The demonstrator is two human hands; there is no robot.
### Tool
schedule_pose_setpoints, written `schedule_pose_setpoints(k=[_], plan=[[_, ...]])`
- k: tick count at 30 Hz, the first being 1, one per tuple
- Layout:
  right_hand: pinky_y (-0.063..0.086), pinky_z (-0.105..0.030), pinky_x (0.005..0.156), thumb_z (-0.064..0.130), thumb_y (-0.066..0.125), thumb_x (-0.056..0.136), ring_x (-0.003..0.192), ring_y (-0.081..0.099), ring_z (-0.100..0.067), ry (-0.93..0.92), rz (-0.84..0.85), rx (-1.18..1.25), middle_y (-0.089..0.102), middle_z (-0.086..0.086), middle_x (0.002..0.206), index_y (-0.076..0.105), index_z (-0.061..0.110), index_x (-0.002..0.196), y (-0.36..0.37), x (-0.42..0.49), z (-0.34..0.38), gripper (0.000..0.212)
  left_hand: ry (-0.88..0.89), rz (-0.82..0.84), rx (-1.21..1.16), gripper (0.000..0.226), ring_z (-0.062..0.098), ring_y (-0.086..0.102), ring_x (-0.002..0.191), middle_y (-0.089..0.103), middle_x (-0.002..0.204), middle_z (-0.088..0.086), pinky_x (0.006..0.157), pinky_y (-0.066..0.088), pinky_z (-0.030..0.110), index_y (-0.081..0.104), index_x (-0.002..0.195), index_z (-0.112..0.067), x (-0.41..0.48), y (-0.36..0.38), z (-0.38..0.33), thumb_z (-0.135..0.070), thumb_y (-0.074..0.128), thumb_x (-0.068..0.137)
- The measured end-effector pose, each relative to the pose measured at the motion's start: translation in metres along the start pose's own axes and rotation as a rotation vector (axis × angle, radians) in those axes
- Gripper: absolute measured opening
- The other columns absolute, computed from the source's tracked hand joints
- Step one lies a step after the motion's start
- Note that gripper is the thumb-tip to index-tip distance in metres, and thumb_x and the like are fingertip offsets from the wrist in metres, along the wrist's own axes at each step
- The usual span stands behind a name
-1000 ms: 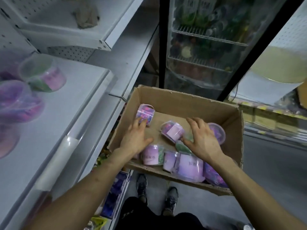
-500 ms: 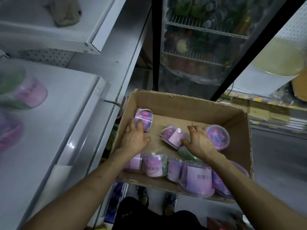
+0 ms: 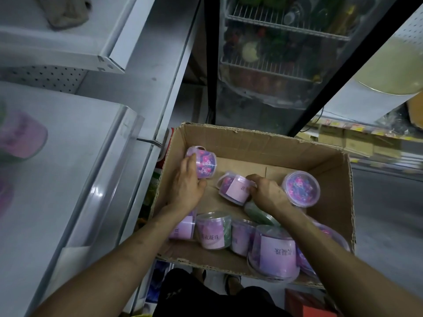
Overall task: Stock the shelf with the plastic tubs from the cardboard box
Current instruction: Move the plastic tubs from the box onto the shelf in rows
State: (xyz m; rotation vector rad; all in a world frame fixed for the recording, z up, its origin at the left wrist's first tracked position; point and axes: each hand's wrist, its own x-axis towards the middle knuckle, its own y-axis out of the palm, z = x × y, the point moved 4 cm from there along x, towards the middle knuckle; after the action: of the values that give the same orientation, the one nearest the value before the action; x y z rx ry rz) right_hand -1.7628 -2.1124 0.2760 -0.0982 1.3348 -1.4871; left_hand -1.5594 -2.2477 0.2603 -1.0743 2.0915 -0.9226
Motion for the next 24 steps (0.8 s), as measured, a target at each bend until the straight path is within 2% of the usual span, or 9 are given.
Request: schedule_pose_setpoints(k=[2,6,9,11,16,18,20,22,24], plan=[[0.053,-0.046,0.099,0.03,0.056,0.101,0.117,0.066,-0.036,-0.01,-0.006,0.034,0.072,-0.012,0.128,0.06,0.029,0.138,-0.001,0.003,0.002,0.037,0.0,-0.02,-0.017,0.078,0.028,0.058,0.12,0.037,0.152,0.011,0.078,0.042,0.025,0.029,0.159,-0.014,0.004,0.0,-0.001,-0.018,0.07,0.092],[0.054,-0.043,0.096,0.035,0.069,0.097,0.112,0.067,-0.029,-0.014,-0.003,0.21,0.072,-0.006,0.125,0.066,0.025,0.129,0.0,0.007,0.007,0.033,-0.006,-0.008,-0.026,0.078,0.034,0.05,0.126,0.039,0.145,0.017,0.09,0.041,0.029,0.032,0.159,-0.016,0.012,0.007,0.004,-0.018,0.072,0.092],[0.058,-0.051,0.092,0.041,0.081,0.086,0.102,0.069,-0.024,0.024,0.01,0.387,0.07,0.0,0.117,0.066,0.033,0.108,0.005,0.011,0.008,0.028,-0.039,-0.01,-0.057,0.076,0.037,0.046,0.131,0.039,0.145,0.017,0.097,0.043,0.038,0.034,0.158,-0.02,0.018,0.006,0.008,-0.02,0.072,0.092],[0.059,-0.055,0.087,0.038,0.087,0.08,0.099,0.069,-0.025,0.051,0.011,0.497,0.07,-0.001,0.109,0.065,0.032,0.098,0.009,0.013,0.008,0.029,-0.05,0.003,-0.117,0.073,0.036,0.046,0.134,0.037,0.151,0.015,0.098,0.045,0.04,0.034,0.157,-0.021,0.021,0.005,0.007,-0.021,0.07,0.094],[0.061,-0.052,0.087,0.019,0.096,0.071,0.095,0.074,-0.028,0.147,0.041,0.67,0.075,-0.013,0.098,0.063,0.01,0.09,0.02,0.015,0.013,0.04,-0.139,0.031,-0.32,0.059,0.031,0.05,0.13,0.038,0.152,0.013,0.076,0.04,0.022,0.038,0.152,-0.022,0.025,0.01,0.006,-0.025,0.064,0.099],[0.063,-0.044,0.085,0.014,0.098,0.068,0.094,0.076,-0.027,0.161,0.056,0.721,0.076,-0.011,0.091,0.06,0.011,0.086,0.027,0.015,0.014,0.042,-0.173,0.033,-0.362,0.053,0.031,0.053,0.124,0.04,0.148,0.014,0.067,0.038,0.019,0.04,0.148,-0.021,0.026,0.013,0.009,-0.029,0.062,0.1],[0.061,-0.034,0.075,0.011,0.098,0.067,0.092,0.074,-0.025,0.157,0.065,0.748,0.073,-0.007,0.089,0.057,0.013,0.085,0.031,0.014,0.017,0.045,-0.199,0.022,-0.399,0.047,0.03,0.055,0.119,0.043,0.144,0.013,0.065,0.041,0.022,0.041,0.142,-0.022,0.029,0.014,0.011,-0.035,0.061,0.101],[0.055,-0.029,0.066,0.012,0.099,0.066,0.089,0.069,-0.02,0.142,0.07,0.749,0.07,-0.004,0.092,0.055,0.013,0.087,0.033,0.015,0.021,0.049,-0.217,0.001,-0.428,0.04,0.029,0.059,0.114,0.05,0.137,0.013,0.062,0.042,0.022,0.043,0.134,-0.021,0.034,0.013,0.015,-0.038,0.06,0.101],[0.051,-0.025,0.063,0.017,0.099,0.068,0.09,0.065,-0.017,0.127,0.079,0.723,0.067,-0.002,0.099,0.055,0.013,0.096,0.031,0.017,0.023,0.052,-0.248,-0.01,-0.443,0.035,0.025,0.061,0.108,0.055,0.13,0.013,0.057,0.039,0.017,0.044,0.13,-0.018,0.038,0.012,0.016,-0.037,0.056,0.103]])
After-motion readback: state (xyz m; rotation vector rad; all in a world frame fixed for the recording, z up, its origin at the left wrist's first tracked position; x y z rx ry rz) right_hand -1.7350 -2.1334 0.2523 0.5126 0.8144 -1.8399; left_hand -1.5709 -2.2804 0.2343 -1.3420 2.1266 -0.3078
